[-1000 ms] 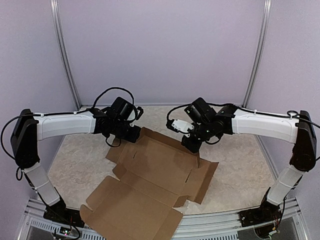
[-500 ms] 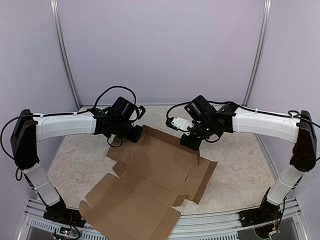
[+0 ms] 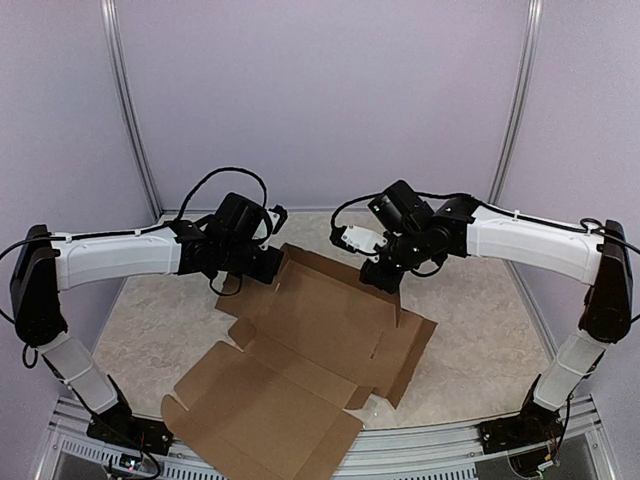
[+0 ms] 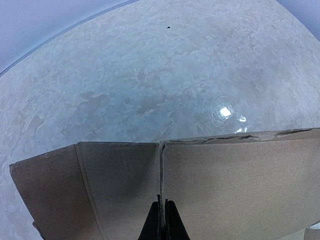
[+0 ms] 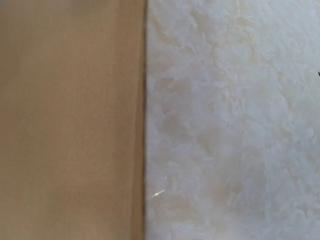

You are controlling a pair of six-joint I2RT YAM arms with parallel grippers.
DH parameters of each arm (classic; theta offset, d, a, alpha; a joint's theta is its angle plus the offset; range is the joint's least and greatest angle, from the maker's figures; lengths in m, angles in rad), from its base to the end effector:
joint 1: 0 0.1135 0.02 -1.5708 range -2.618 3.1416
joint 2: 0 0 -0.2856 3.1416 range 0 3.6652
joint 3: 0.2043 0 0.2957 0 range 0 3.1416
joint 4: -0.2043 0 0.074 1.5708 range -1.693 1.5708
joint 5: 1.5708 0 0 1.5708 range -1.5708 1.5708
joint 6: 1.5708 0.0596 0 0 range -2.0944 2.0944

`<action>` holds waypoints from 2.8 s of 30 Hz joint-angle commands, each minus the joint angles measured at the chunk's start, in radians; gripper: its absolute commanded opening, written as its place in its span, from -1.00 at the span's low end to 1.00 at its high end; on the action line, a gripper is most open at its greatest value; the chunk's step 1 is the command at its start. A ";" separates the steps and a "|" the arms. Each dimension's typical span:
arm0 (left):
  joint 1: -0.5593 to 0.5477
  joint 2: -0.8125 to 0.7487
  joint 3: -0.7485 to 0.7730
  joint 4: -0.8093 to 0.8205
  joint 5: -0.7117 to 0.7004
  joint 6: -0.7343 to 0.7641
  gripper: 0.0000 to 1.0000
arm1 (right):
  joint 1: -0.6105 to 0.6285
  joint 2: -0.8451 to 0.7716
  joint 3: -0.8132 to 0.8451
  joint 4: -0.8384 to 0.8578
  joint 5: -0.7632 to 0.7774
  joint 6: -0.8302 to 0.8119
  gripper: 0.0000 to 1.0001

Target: Fold the paper box

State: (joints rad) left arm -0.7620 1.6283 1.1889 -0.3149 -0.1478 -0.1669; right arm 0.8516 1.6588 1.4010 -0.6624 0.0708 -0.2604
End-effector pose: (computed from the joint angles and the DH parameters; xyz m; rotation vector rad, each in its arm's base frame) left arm 0.3105 -0.2842 0.2387 0.6125 2.2519 -0.2975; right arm 0.2807 0.3141 0.2760 -1.2914 2.1347 0.1606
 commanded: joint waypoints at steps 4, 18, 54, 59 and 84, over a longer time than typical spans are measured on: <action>-0.007 -0.031 -0.024 0.034 -0.023 0.003 -1.00 | 0.001 0.038 0.061 -0.082 -0.021 -0.001 -0.64; -0.007 -0.051 -0.039 0.048 -0.032 0.003 -1.00 | 0.002 0.083 0.118 -0.152 -0.021 -0.001 -1.00; 0.230 -0.504 -0.432 0.240 0.114 -0.258 0.02 | 0.078 -0.098 -0.178 0.382 0.394 -0.658 -1.00; 0.259 -0.533 -0.486 0.285 0.112 -0.301 -0.01 | 0.082 -0.148 -0.261 0.497 0.394 -0.706 -1.00; 0.392 -0.354 -0.636 0.681 0.517 -0.376 -0.37 | 0.175 -0.241 -0.519 0.867 0.532 -0.739 -1.00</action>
State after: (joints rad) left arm -0.3660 1.2724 0.5858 0.2756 0.2409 -0.5430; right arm 1.0183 1.4376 0.8970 0.1535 0.5613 -1.0103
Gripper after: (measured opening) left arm 0.318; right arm 0.005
